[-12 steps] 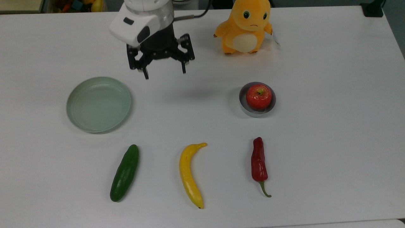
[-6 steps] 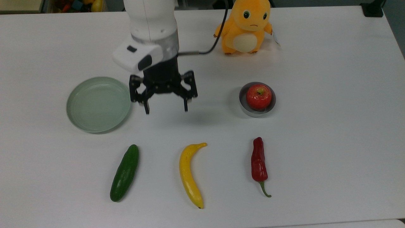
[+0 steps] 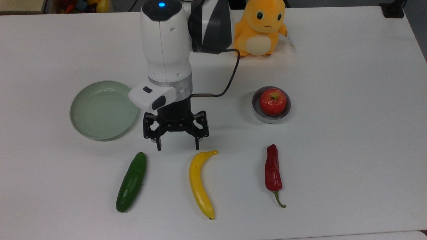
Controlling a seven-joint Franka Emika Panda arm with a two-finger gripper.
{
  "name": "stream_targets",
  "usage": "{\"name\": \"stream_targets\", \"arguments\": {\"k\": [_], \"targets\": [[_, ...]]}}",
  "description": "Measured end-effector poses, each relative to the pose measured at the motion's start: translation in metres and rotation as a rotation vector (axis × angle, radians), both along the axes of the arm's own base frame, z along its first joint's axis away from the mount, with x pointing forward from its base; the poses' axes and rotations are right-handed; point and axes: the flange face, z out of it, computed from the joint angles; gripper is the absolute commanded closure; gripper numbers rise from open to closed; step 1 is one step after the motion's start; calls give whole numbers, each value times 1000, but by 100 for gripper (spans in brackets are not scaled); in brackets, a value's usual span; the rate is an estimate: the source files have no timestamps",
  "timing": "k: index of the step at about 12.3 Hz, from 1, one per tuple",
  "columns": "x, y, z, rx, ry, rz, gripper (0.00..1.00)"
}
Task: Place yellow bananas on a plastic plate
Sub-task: 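Move the open gripper down over the yellow banana, then lower onto the banana's stem end and close the gripper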
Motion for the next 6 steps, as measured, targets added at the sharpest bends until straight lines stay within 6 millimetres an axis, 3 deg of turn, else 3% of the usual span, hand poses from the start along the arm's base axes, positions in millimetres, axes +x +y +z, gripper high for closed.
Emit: {"name": "stream_targets", "arguments": {"k": [6], "targets": [[14,27,-77,26,-76,-35,0]]}}
